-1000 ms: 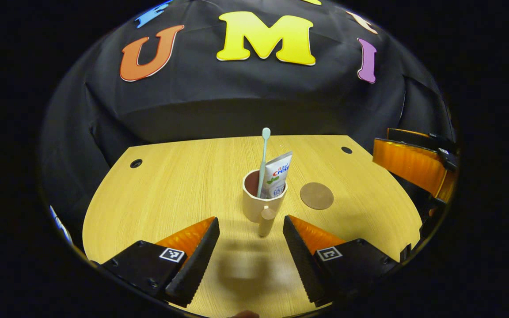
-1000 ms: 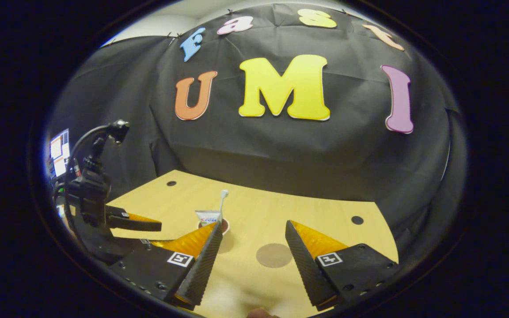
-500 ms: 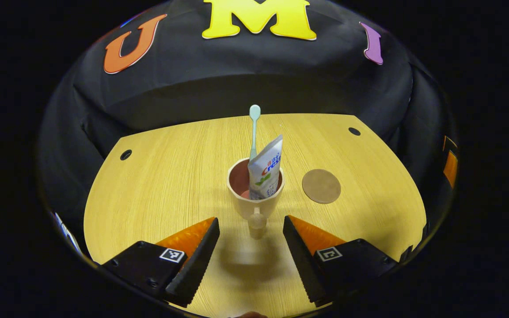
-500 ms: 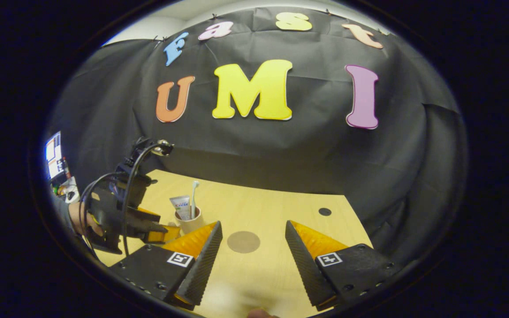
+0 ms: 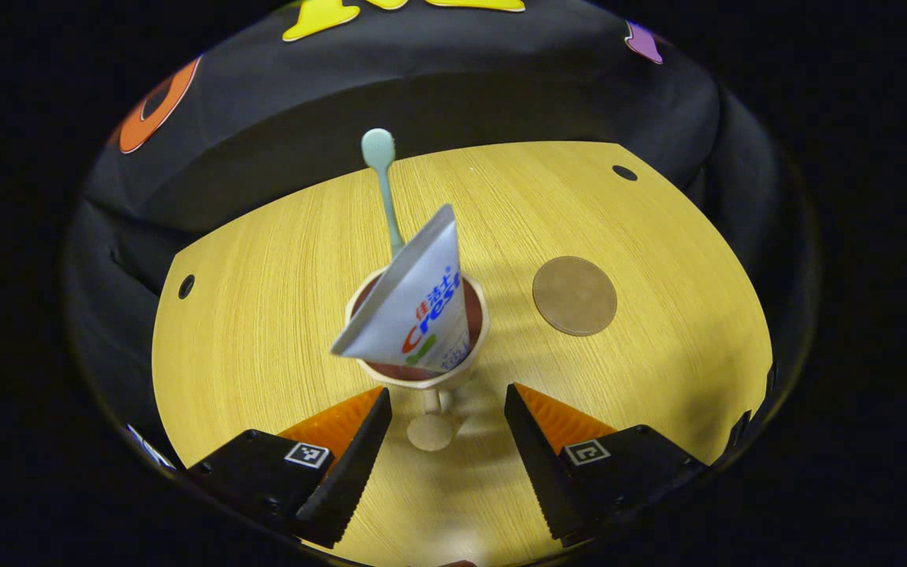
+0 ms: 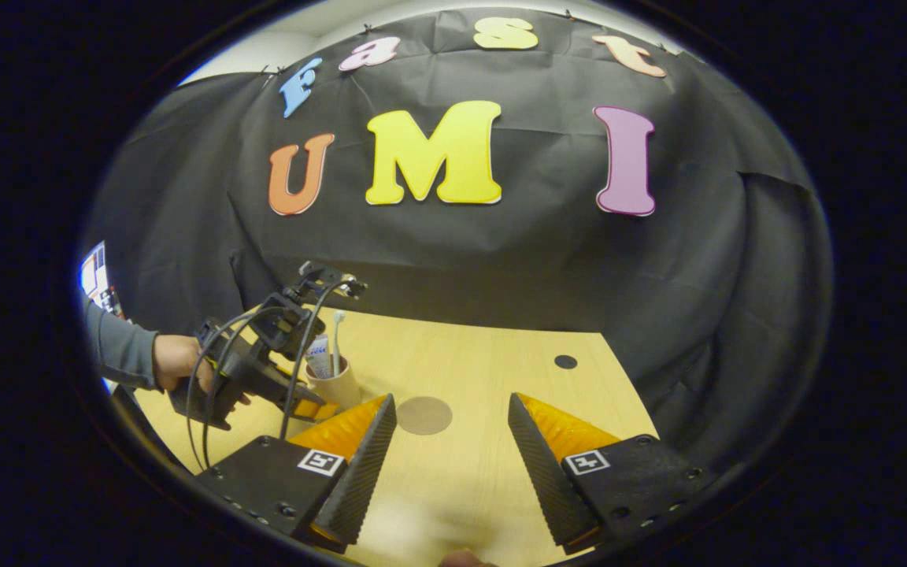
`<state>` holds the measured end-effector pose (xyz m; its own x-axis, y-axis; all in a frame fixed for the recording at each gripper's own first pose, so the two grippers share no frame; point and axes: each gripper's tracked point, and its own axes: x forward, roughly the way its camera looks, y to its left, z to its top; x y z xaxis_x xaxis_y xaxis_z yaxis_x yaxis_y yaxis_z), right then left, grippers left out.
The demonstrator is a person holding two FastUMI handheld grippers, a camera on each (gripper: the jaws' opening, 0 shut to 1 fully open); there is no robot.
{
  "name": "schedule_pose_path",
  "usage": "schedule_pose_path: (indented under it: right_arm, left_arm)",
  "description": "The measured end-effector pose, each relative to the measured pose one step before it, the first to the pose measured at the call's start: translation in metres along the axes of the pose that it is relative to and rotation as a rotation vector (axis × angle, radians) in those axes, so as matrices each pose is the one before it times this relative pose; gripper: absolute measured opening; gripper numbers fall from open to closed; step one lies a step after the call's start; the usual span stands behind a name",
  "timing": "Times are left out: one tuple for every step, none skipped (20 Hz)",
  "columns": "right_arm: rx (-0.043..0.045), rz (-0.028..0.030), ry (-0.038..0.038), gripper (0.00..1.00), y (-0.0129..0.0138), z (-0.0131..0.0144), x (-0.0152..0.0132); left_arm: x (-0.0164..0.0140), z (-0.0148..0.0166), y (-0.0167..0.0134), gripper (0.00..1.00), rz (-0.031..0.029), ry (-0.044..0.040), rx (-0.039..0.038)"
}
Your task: Put the toothbrush and toothpaste on the desktop into the cup, then pick up the cup and place it on the coaster on the desktop.
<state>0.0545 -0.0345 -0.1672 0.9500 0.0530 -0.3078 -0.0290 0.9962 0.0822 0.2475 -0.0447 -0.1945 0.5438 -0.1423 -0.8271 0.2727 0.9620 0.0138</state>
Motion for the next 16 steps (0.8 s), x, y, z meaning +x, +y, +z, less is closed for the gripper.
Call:
schedule_pose_path:
  right_arm:
    - [-0.00177, 0.00155, 0.00115, 0.86, 0.0009, -0.00017, -0.00044]
    - [-0.00407, 0.0031, 0.00195, 0.86, 0.0006, 0.00005, 0.00036]
    - [-0.00538, 0.00078, 0.00462, 0.86, -0.00005, -0.00157, -0.00013]
    - [-0.0046, -0.00069, 0.00416, 0.86, -0.00064, -0.00102, 0.00013]
    - [-0.00144, -0.00166, 0.00186, 0.86, -0.00119, -0.00046, -0.00055]
    - [0.00036, -0.00241, 0.0001, 0.86, -0.00165, 0.00043, 0.00121]
    - [0.00145, -0.00116, -0.00049, 0.86, -0.00052, -0.0001, -0.00156]
    - [0.00026, -0.00399, 0.00025, 0.86, -0.00201, 0.00057, 0.00084]
    - [0.00084, -0.00238, 0.00104, 0.86, -0.00159, -0.00062, 0.00072]
    - [0.00112, -0.00381, 0.00288, 0.86, -0.00202, -0.00049, 0.00107]
    - [0.00255, -0.00139, 0.00061, 0.86, -0.00091, -0.0004, -0.00038]
    - [0.00056, -0.00446, 0.00188, 0.86, -0.00148, -0.00016, -0.00048]
    - [-0.00116, -0.00223, -0.00062, 0.86, -0.00188, -0.00066, -0.0001]
    - [-0.0019, -0.00331, -0.00004, 0.86, -0.00122, 0.00028, -0.00017]
    - [-0.00317, -0.00261, -0.00047, 0.86, -0.00119, -0.00116, -0.0017]
    - [-0.00229, -0.00238, 0.00011, 0.86, -0.00068, 0.00022, -0.00041]
  left_arm:
    - [0.00087, 0.00022, 0.00075, 0.92, 0.00793, 0.01552, 0.00754]
    - [0.00081, 0.00039, 0.00063, 0.92, 0.00445, 0.01297, 0.00307]
    - [0.00094, -0.00047, 0.00156, 0.92, 0.00578, 0.01605, 0.00006]
    - [0.00023, -0.00034, 0.00064, 0.87, -0.00055, 0.0136, -0.00648]
    - [0.01293, -0.00159, 0.00666, 0.85, -0.00104, 0.01031, -0.01269]
    - [-0.01623, -0.00151, -0.00424, 0.78, -0.00056, 0.00832, -0.01387]
    - [0.00149, 0.00064, -0.00299, 0.8, 0.0001, 0.00504, -0.01147]
    - [-0.00188, 0.00049, -0.00072, 0.67, 0.00012, 0.00625, -0.00704]
    - [0.00134, -0.00101, 0.00197, 0.64, -0.00397, 0.0061, -0.00488]
    - [0.00058, -0.00149, -0.0005, 0.57, -0.00134, 0.00623, -0.00245]
    - [0.00283, -0.00073, 0.00216, 0.57, 0.00843, 0.00465, -0.00145]
    - [0.00157, 0.00036, -0.0003, 0.4, -0.0023, 0.00179, -0.00589]
    - [0.00091, -0.00042, -0.00044, 0.33, 0.0023, 0.01142, -0.00053]
    - [0.00129, -0.0004, -0.00019, 0.36, 0.00763, 0.00806, -0.00608]
    - [0.00069, 0.00097, -0.00221, 0.29, -0.00018, 0.00209, -0.00196]
    - [0.00086, 0.00162, -0.00177, 0.27, -0.00093, -0.00259, -0.00447]
